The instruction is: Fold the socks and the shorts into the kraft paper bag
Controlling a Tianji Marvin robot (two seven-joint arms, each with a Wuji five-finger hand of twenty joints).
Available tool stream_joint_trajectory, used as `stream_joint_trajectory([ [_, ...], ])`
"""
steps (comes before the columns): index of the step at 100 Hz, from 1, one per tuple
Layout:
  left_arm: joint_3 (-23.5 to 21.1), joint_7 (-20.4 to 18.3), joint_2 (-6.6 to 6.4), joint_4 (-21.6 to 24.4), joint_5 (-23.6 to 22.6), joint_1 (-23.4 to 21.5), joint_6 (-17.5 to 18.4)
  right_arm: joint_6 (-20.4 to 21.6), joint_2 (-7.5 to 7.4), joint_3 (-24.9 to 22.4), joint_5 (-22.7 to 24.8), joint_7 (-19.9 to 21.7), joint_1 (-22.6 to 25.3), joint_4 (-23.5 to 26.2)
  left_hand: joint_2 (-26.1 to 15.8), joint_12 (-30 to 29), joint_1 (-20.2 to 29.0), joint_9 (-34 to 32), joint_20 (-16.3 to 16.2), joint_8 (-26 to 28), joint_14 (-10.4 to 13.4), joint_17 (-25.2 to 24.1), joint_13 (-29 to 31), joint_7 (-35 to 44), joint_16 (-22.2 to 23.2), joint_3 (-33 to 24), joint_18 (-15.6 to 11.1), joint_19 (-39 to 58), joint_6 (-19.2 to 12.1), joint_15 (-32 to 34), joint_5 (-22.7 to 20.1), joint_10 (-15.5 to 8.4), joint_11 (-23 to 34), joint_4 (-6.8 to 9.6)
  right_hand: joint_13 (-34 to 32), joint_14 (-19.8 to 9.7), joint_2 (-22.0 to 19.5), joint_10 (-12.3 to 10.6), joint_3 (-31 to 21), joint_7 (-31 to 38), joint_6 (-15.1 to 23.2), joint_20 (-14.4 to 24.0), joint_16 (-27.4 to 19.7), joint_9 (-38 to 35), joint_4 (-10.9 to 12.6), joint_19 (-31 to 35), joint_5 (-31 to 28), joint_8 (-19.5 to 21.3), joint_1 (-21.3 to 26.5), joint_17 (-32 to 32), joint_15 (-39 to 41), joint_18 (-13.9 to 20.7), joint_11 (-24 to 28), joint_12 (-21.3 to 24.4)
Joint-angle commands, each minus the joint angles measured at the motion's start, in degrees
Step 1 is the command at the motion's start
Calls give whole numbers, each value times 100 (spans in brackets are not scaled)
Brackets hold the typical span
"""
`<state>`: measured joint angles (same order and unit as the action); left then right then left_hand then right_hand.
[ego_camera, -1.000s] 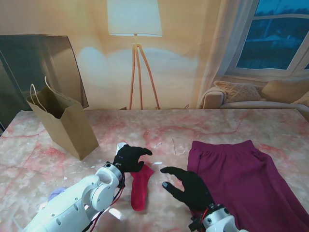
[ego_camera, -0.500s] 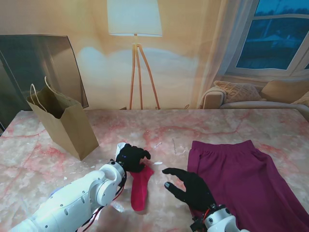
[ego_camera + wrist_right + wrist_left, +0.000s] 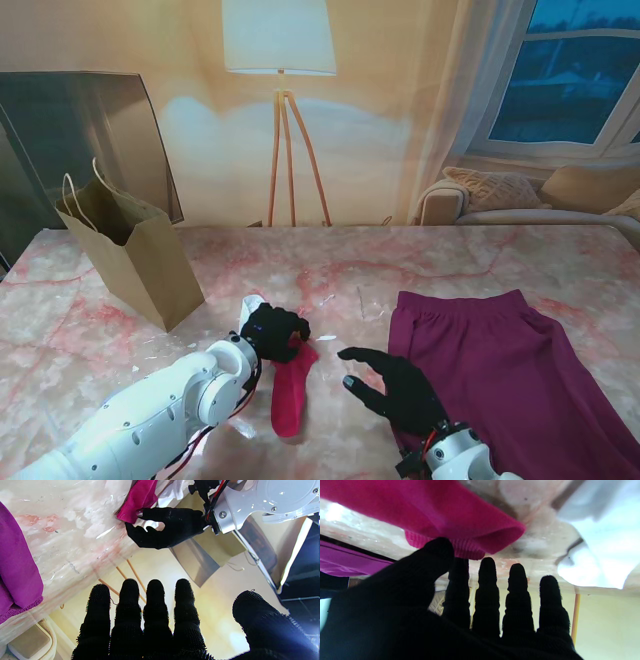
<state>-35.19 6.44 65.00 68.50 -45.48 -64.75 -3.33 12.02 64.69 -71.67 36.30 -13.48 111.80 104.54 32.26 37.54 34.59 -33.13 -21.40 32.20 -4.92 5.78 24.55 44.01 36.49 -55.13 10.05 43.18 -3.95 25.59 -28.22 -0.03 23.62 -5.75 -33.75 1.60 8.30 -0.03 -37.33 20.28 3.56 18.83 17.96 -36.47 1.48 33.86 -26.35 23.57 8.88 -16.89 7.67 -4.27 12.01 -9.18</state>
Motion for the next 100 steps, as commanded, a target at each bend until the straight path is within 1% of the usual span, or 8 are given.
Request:
stream_joint_trajectory([
  [1, 53, -69, -37, 5, -35, 31, 10, 28, 8, 3, 13, 2, 36, 2, 278, -138, -161, 199, -123, 382, -107, -78, -142, 471, -44, -105, -7, 22, -173, -131, 101, 123, -148, -207, -56, -14, 53, -113, -47, 99, 171, 200, 122, -134, -225, 156, -3, 76, -35, -27, 51, -28, 66, -55],
  [8, 94, -80, -49, -6, -83, 49, 16, 40, 8, -3, 10, 2, 39, -3, 499, -235, 40, 205, -155, 923, -110, -48, -132, 1094, -56, 93, -5, 61, -484, -126, 136, 131, -188, -589, -58, -17, 60, -100, -48, 97, 182, 203, 123, -129, -225, 155, 3, 76, -33, -31, 50, -25, 63, -54],
  [14, 126, -70, -45, -31, -82, 60, 10, 43, 8, -8, 10, 0, 42, -4, 626, -294, 239, 180, -176, 1329, -118, -38, -113, 1689, -66, 312, 3, 98, -798, -120, 67, 136, -215, -740, -55, -14, 51, -106, -52, 102, 177, 205, 123, -133, -225, 150, -6, 77, -31, -28, 47, -26, 62, -53],
  [25, 126, 18, -27, -95, -67, 56, 63, 43, 5, -17, 17, 14, 49, 0, 643, -485, 463, -87, -229, 1894, -74, 49, 43, 2483, -94, 574, 12, 229, -1413, -84, -300, 12, -314, -728, -59, -21, 50, -107, -54, 101, 170, 208, 125, -136, -226, 147, -3, 76, -28, -27, 48, -22, 62, -53],
  [39, 35, -18, -47, -14, -60, -2, 137, 36, 3, -16, 11, 27, 52, -1, 563, -1041, 459, -405, -241, 2156, 31, 117, 251, 2519, -247, 612, -16, 314, -1754, -157, -470, -148, -659, -700, -57, -11, 53, -101, -58, 103, 169, 213, 126, -143, -227, 145, -11, 76, -19, -31, 46, -24, 63, -53],
  [61, -323, -96, -53, 281, 80, -252, 95, -8, 0, -9, 6, 52, 58, 7, 614, -1256, 314, -798, -351, 1989, 91, 193, 578, 2192, -264, 731, -4, 465, -1699, -97, -465, -172, -703, -776, -60, -25, 50, -102, -56, 109, 155, 218, 130, -168, -230, 137, -33, 76, -6, -23, 48, -21, 79, -60],
  [85, -546, -149, -82, 510, 65, -417, 83, -15, 1, 16, -4, 50, 26, -23, -20, -1275, -1, -1117, -418, 937, 161, 153, 778, 1447, -285, 788, -1, 386, -1616, -129, -763, -207, -657, -734, -55, -5, 47, -94, -58, 118, 188, 227, 133, -180, -234, 136, -54, 79, 9, -25, 48, -24, 100, -71],
  [100, -614, -320, -141, 683, -33, -469, 82, -9, 0, 24, -19, 64, 10, -33, -169, -1262, 228, -1230, -438, 510, 219, 145, 804, 1296, -287, 755, -34, 356, -1573, -113, -845, -398, -613, -707, -67, -6, 43, -109, -63, 129, 193, 231, 137, -193, -236, 135, -71, 83, 12, -22, 54, -27, 118, -79],
])
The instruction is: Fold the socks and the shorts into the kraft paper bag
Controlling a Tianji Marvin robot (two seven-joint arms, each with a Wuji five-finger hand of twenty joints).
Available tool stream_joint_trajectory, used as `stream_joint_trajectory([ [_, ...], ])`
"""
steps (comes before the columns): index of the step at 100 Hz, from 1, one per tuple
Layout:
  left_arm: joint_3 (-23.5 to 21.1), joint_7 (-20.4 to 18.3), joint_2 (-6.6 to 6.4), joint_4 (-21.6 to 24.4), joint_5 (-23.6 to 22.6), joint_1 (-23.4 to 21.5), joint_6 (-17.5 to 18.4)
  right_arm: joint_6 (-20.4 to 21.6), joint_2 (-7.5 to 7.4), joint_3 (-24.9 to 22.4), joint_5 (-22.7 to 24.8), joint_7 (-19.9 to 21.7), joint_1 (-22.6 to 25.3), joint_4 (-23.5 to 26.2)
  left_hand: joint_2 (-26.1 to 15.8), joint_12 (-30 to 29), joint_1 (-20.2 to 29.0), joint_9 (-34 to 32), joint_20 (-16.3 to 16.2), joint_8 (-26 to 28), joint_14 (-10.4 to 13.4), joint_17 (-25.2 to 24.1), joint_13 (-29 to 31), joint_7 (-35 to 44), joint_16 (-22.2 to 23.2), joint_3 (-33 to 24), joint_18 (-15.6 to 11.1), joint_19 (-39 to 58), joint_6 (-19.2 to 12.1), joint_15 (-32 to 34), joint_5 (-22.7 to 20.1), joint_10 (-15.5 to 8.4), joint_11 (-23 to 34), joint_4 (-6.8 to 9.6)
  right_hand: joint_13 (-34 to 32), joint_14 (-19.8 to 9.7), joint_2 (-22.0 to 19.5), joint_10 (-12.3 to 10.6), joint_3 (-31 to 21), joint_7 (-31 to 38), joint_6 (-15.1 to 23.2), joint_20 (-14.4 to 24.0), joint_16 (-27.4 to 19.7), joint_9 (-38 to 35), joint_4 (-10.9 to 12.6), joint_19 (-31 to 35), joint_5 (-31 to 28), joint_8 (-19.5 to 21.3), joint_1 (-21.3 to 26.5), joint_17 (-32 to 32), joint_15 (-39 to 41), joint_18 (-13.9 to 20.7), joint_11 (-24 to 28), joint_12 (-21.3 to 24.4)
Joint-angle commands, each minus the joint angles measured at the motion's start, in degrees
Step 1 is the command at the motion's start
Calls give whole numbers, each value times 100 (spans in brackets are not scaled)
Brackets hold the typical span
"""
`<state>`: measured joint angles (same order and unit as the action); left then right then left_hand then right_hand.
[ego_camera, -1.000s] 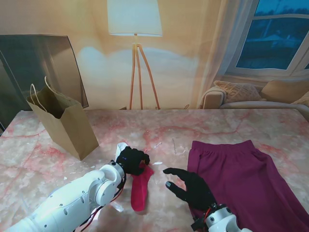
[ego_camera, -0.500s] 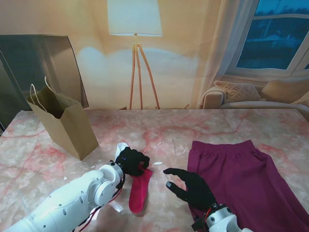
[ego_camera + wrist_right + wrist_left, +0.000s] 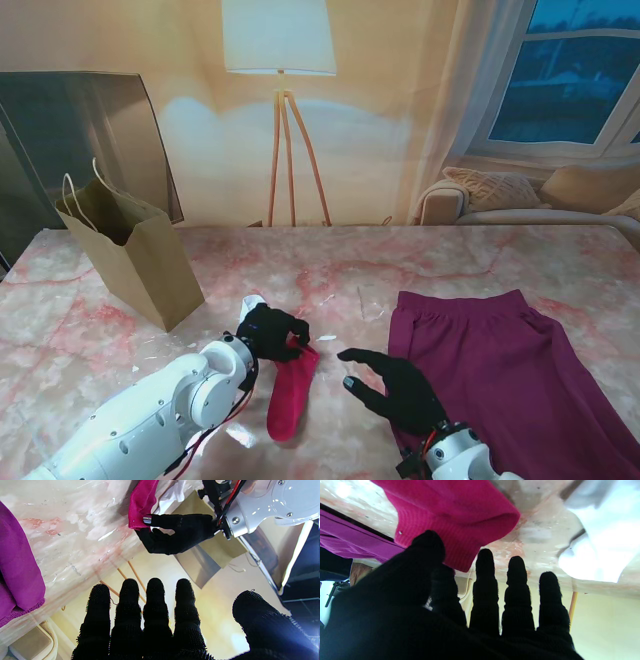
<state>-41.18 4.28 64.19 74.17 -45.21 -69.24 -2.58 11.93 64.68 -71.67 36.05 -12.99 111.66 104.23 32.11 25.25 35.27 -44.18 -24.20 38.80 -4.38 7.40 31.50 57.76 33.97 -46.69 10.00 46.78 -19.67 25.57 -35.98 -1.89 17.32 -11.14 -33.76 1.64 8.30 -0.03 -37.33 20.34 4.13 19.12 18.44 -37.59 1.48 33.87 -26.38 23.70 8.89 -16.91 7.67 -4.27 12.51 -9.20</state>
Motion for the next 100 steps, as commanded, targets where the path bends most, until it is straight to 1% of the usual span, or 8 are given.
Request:
stream_joint_trajectory([
  [1, -20, -117, -64, 126, -69, -22, 12, 0, 1, 23, 6, 15, 24, -2, -144, -31, 183, -134, -159, -158, 165, -15, 117, -82, -35, -83, -25, -4, 7, -108, -63, -211, 22, -161, -68, -3, 40, -108, -65, 124, 130, 203, 90, -80, -235, 134, -71, 71, 13, -22, 55, -28, 68, -78],
  [12, -78, -145, -70, 167, -49, -57, 90, 16, 5, 23, 7, -2, 19, -18, 65, -18, 347, -562, -197, -342, 225, 159, 547, 82, -21, -11, 40, 92, 136, 22, -141, -213, 119, -35, -84, 0, 48, -103, -71, 131, 143, 207, 99, -98, -235, 140, -82, 74, 15, -33, 66, -22, 89, -87],
  [17, -103, -68, -47, 143, 0, -78, 133, 17, 6, 26, 0, -7, 17, -29, 333, 11, 422, -918, -239, -795, 237, 319, 864, 405, 18, -95, 92, 245, 135, 148, -327, -109, 225, -82, -76, 7, 49, -107, -72, 132, 146, 208, 99, -97, -237, 141, -84, 74, 14, -36, 63, -16, 93, -89],
  [23, -122, 83, -7, 91, 76, -94, 180, 15, 3, 25, -9, 11, 16, -38, 759, 687, 396, -1574, -258, -1437, 288, 524, 1355, 940, 47, -386, 133, 460, -59, 304, -546, -124, 181, -231, -79, -5, 45, -101, -75, 131, 149, 209, 102, -96, -238, 141, -80, 73, 13, -38, 64, -4, 96, -91],
  [30, -152, 175, 35, 56, 202, -116, 192, 15, 0, 24, -18, 33, 16, -45, 1164, 973, 353, -2306, -251, -1475, 275, 711, 1890, 1251, 72, -677, 185, 633, -180, 476, -730, -132, -14, -331, -80, -2, 42, -100, -73, 136, 146, 209, 104, -94, -240, 138, -88, 74, 16, -36, 65, -1, 98, -93],
  [45, -222, 215, 98, 23, 483, -146, 210, 20, 1, 22, -22, 27, 19, -49, 1668, 1550, 389, -3015, -307, -1263, 179, 910, 2314, 1645, 285, -1109, 253, 868, -286, 736, -669, -147, -402, -383, -90, 2, 46, -98, -72, 146, 147, 212, 108, -119, -240, 144, -108, 77, 19, -54, 68, 5, 111, -98],
  [67, -311, 404, 179, -33, 665, -156, 177, 16, 0, 25, -26, 39, 10, -58, 1778, 2041, 532, -3039, -337, -891, 175, 916, 2326, 1868, 473, -1168, 264, 915, -220, 838, -479, -242, -396, -387, -94, 13, 47, -100, -75, 153, 155, 214, 112, -149, -241, 147, -125, 78, 19, -58, 69, 12, 133, -114],
  [100, -485, 1037, 260, -33, 428, -231, 54, 9, -4, 35, -41, 65, -6, -69, 1769, 2168, 481, -3008, -373, -820, 173, 919, 2337, 1868, 650, -1241, 224, 999, -252, 979, -475, -246, -457, -386, -95, 9, 46, -106, -79, 157, 162, 218, 114, -156, -242, 157, -128, 79, 20, -71, 69, 25, 139, -134],
])
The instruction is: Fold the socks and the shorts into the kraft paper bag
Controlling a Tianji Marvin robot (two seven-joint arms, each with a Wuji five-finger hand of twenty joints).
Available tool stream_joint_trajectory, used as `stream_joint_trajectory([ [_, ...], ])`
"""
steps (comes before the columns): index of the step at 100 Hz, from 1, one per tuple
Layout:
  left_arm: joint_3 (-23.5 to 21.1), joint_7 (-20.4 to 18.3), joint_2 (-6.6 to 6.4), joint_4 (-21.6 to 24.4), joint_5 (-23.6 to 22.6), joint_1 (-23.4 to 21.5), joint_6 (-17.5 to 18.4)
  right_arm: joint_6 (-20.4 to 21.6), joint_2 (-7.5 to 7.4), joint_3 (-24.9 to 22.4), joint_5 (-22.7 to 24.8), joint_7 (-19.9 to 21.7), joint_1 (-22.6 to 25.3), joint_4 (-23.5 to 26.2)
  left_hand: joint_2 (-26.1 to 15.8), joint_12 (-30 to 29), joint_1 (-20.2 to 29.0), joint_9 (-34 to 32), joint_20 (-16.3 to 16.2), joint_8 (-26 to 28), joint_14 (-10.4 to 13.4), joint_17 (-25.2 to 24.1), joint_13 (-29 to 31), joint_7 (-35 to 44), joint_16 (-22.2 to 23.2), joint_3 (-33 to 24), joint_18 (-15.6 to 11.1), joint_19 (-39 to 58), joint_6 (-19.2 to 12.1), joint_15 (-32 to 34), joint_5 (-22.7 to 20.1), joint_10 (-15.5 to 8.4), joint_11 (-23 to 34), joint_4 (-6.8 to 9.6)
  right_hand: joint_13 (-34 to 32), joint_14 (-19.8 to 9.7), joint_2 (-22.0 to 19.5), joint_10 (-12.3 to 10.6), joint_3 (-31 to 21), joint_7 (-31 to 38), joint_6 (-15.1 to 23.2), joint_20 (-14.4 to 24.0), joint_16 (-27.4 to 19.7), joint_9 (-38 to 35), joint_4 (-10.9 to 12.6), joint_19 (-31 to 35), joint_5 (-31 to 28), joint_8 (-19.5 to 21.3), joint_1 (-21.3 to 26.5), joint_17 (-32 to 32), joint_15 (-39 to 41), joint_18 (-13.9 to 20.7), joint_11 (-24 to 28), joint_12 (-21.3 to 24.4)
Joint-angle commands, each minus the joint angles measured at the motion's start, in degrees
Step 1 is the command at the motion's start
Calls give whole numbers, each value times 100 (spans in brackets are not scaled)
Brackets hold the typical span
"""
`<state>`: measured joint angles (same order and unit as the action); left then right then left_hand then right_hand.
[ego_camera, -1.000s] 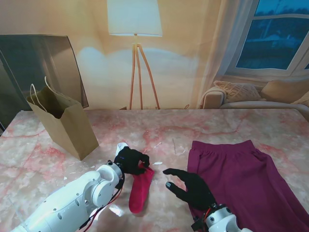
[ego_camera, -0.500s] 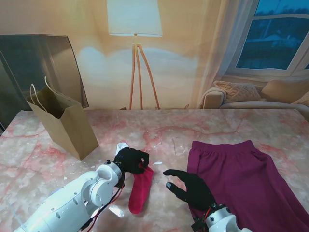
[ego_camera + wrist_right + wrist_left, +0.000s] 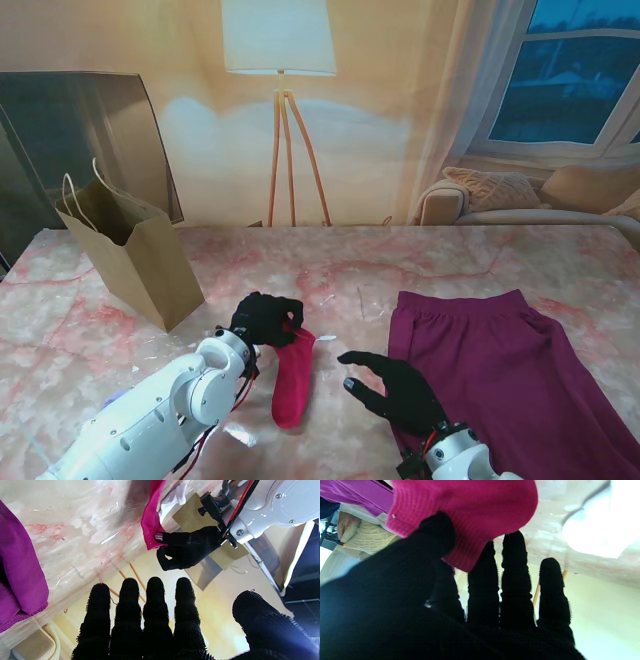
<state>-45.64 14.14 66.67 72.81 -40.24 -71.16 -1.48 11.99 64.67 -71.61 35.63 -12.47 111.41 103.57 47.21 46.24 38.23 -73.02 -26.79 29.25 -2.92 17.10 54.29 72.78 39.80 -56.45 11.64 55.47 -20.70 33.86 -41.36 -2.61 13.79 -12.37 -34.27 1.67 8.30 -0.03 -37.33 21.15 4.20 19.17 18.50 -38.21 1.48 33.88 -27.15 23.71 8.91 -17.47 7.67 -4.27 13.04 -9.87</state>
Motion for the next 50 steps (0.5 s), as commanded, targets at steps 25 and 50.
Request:
stream_joint_trajectory([
  [25, -299, 196, -99, 392, -524, -327, 46, 17, -1, 55, -10, 5, 3, -33, 336, 132, 191, -194, -130, 51, -30, -104, 56, 322, 184, -2, 134, 174, -37, 280, -60, -137, -105, -411, -44, 14, 48, -105, -78, 82, 145, 215, 109, -101, -243, 162, -57, 80, 19, -19, 69, 23, 86, -75],
  [50, -587, 326, -256, 752, -1106, -833, 282, 15, 1, 84, -23, 0, -14, -50, 331, 165, 169, -200, -122, 40, -25, -155, 34, 326, 209, 16, 153, 150, -38, 313, -63, -144, -94, -408, -51, 12, 44, -108, -71, 83, 154, 216, 111, -104, -243, 166, -53, 80, 20, -26, 73, 24, 86, -79],
])
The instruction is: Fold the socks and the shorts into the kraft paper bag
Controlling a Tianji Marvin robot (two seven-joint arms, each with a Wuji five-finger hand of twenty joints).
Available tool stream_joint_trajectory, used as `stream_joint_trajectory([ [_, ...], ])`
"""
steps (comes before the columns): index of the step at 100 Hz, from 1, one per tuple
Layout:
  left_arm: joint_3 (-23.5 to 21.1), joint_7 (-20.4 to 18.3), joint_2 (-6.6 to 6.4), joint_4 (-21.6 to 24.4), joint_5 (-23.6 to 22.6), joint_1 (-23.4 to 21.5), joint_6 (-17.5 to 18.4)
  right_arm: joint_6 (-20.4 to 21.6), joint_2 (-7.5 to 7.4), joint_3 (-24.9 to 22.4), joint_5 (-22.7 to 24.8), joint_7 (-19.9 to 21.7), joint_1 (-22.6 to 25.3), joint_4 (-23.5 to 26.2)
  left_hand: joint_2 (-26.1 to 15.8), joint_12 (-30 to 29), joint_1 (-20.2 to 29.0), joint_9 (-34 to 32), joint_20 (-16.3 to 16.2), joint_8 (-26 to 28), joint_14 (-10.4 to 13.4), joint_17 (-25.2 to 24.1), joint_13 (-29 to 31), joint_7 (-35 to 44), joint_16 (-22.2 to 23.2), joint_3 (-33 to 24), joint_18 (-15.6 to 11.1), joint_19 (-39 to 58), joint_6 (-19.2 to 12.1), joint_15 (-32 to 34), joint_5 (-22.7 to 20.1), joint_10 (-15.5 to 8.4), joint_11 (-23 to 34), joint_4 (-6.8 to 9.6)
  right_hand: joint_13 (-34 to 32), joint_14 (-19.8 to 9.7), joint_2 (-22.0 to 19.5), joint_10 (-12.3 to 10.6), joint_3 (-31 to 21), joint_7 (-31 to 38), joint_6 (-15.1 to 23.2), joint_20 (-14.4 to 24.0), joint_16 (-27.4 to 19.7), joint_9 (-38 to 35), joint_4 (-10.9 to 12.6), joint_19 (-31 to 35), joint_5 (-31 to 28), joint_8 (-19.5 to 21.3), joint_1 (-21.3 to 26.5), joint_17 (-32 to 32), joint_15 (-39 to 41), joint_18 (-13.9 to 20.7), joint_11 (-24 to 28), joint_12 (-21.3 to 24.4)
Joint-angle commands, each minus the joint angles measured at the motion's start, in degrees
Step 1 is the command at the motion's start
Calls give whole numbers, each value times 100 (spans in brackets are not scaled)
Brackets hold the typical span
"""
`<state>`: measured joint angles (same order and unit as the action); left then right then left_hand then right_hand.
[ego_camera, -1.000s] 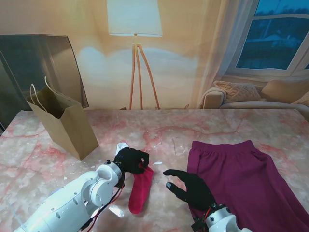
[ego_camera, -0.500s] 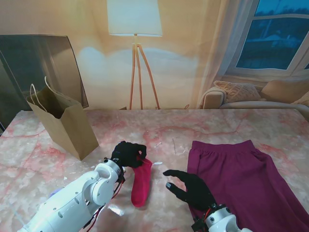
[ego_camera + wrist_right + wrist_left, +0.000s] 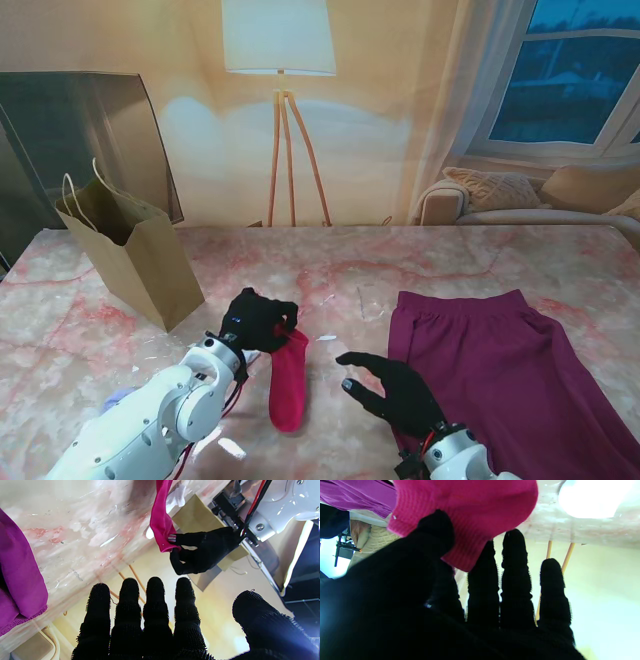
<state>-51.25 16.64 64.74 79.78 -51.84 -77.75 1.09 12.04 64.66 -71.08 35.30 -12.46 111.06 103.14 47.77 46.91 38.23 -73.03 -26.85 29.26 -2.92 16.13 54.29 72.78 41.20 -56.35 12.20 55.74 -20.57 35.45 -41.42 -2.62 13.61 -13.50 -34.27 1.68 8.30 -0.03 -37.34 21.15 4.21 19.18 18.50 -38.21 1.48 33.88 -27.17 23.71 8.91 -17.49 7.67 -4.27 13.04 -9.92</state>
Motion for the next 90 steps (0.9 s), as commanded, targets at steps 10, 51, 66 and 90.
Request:
stream_joint_trajectory([
  [10, -134, 338, -59, 141, -44, -419, 27, 11, 3, 47, 0, -5, 7, -21, 309, 124, 171, -198, -117, 41, -53, -81, -2, 339, 106, -30, 129, 121, -16, 201, -59, -144, -65, -272, -48, 13, 46, -102, -71, 80, 150, 215, 111, -102, -243, 165, -46, 77, 23, -24, 71, 23, 83, -73],
  [51, -275, 760, -94, 231, -355, -758, 92, 25, -1, 141, -13, 13, -80, -71, 611, 534, 85, -204, -118, 1022, 16, 4, -77, 365, 417, 165, 59, 155, -87, 384, -106, -338, 144, -390, -56, 12, 37, -100, -58, 80, 151, 215, 113, -101, -243, 169, -51, 77, 25, -35, 74, 34, 81, -75],
  [66, -217, 867, -50, 123, -265, -645, 99, 24, 0, 141, -14, 11, -87, -79, 538, 567, 201, -144, -115, 1888, -16, 67, -33, 31, 522, 182, 46, 178, -82, 427, 308, -303, 120, -339, -56, 12, 39, -101, -58, 74, 151, 214, 113, -101, -242, 169, -39, 75, 29, -33, 74, 37, 80, -74],
  [90, -160, 662, -81, 141, -273, -566, 136, 9, 2, 150, -46, 25, -105, -100, 246, 682, 306, 241, 9, -1000, 126, 13, -157, -4538, 615, 273, -146, -79, 2508, 127, 1177, -542, 357, -218, -53, 18, 39, -95, -59, 76, 139, 215, 113, -98, -242, 172, -41, 76, 33, -34, 73, 37, 77, -74],
])
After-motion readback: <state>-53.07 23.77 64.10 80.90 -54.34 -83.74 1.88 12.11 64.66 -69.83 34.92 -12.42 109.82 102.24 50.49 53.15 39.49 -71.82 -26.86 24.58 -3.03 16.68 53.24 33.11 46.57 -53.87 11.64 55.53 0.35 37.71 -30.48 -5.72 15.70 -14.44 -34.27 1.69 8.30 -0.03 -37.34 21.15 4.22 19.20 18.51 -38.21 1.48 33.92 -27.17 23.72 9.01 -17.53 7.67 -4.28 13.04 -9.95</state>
